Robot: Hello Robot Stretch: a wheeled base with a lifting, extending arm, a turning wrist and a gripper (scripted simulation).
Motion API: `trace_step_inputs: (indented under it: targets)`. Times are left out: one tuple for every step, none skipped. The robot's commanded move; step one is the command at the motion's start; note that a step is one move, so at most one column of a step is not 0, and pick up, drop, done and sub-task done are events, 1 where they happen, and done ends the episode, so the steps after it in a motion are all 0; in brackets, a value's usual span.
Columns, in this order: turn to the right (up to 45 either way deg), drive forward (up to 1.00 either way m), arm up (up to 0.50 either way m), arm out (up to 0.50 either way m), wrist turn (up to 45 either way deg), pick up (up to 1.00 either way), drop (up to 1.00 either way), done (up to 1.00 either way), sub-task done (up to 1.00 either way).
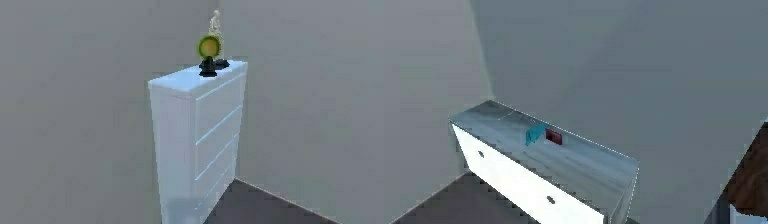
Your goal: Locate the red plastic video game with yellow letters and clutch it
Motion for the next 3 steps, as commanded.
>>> trace_step_inputs:
  targets:
    - [-3.0,0.00,0.00,0.00,0.0,0.00,0.00,0.00,0.00]
    - [45.0,0.00,0.00,0.00,0.0,0.00,0.00,0.00,0.00]
    - [30.0,0.00,0.00,0.00,0.0,0.00,0.00,0.00,0.00]
